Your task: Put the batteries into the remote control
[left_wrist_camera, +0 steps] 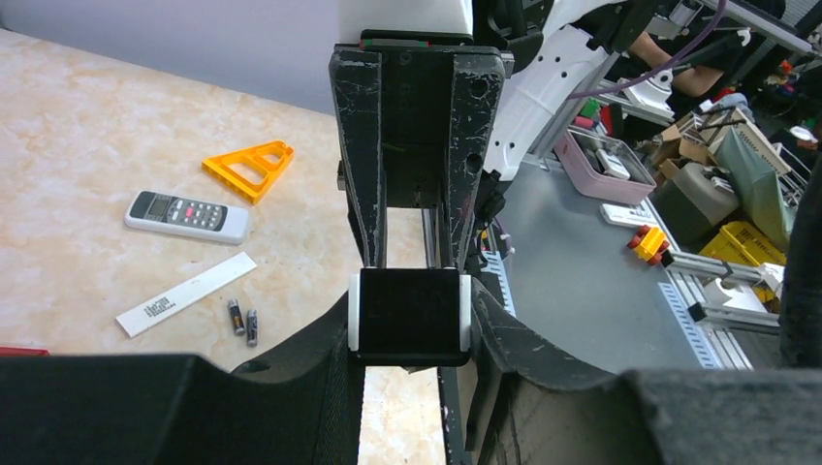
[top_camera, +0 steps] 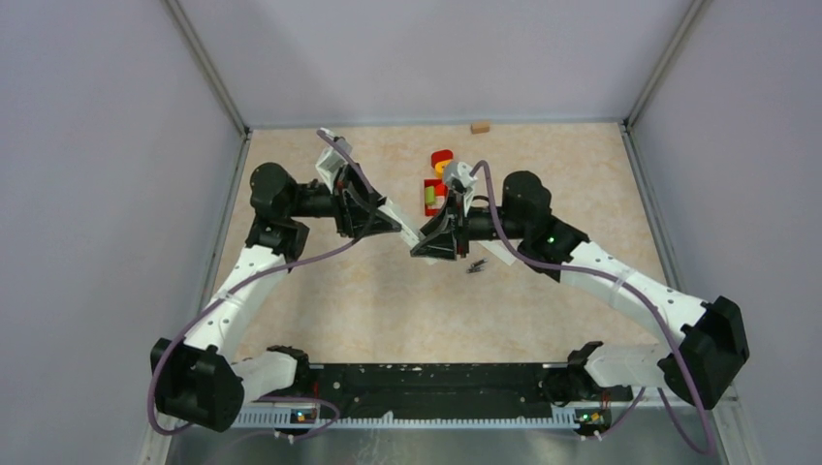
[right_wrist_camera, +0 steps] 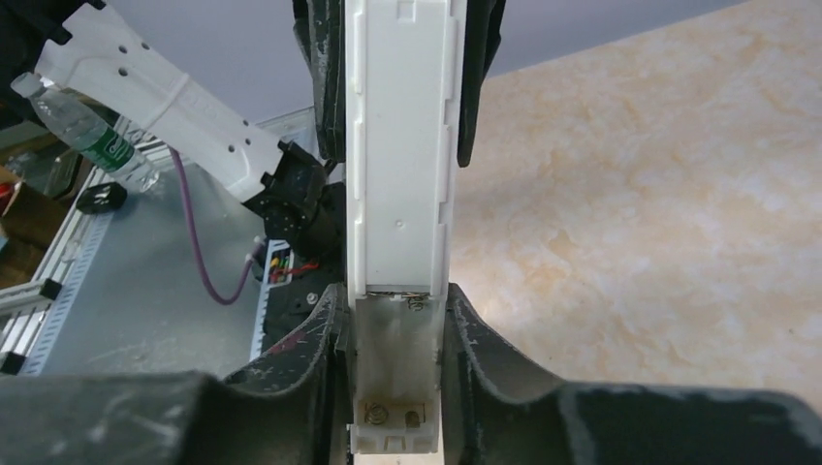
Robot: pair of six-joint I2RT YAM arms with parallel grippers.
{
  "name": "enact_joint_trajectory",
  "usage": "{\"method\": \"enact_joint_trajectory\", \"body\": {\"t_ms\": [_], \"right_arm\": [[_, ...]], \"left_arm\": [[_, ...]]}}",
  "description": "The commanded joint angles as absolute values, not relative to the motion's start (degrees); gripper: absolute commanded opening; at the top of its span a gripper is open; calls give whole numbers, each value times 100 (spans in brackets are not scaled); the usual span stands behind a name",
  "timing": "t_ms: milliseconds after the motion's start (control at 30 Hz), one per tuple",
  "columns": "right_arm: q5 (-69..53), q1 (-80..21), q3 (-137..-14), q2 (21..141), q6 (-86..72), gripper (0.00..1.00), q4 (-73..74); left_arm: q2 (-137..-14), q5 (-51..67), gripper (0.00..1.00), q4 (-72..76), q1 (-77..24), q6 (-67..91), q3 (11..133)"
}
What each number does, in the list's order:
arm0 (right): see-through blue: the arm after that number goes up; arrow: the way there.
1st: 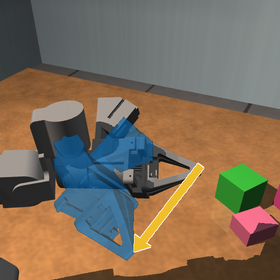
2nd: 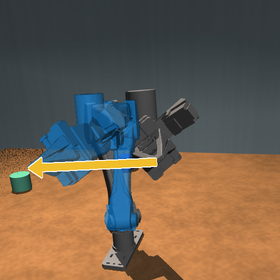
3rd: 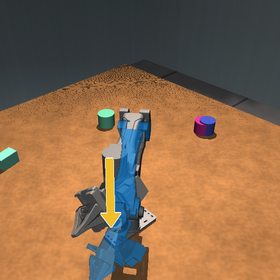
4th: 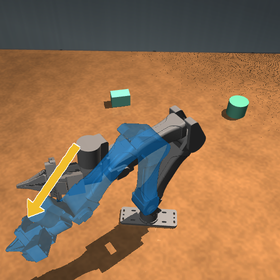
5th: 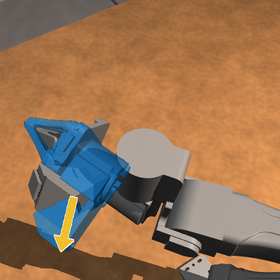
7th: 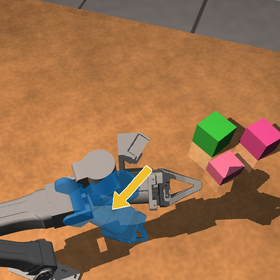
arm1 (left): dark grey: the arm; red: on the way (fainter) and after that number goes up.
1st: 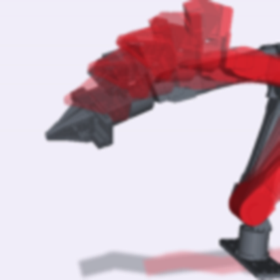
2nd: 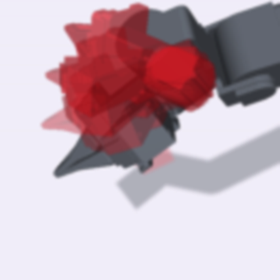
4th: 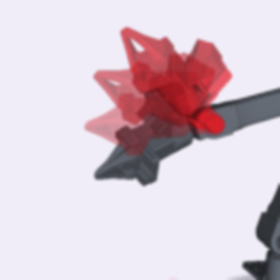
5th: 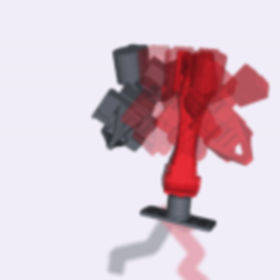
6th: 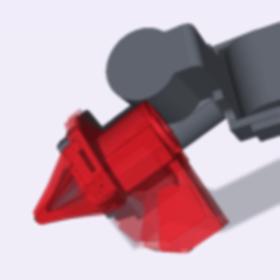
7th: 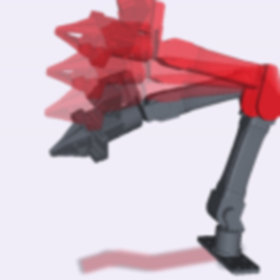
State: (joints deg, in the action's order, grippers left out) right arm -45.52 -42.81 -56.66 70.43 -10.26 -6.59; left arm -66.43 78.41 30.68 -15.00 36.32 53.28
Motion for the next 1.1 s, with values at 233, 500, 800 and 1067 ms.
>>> {"method": "enact_joint_trajectory", "body": {"t_ms": [233, 500, 800, 1067], "right_arm": [[-2596, -4407, -5756, 6847, -1395, 0, -1486], [478, -5235, -6769, 7773, -850, 0, -310], [1250, -5444, -7058, 8122, -1086, 0, -128], [599, -5441, -7132, 8177, -1246, 0, -179]], "left_arm": [[-6341, 4818, 99, 2507, -1523, 4846, 5456], [-6360, 2506, 81, 1141, -2005, 5111, 5363], [-6603, 2341, 56, 504, -2019, 5370, 5419], [-6929, 2783, 53, 858, -2032, 5423, 5372]]}}
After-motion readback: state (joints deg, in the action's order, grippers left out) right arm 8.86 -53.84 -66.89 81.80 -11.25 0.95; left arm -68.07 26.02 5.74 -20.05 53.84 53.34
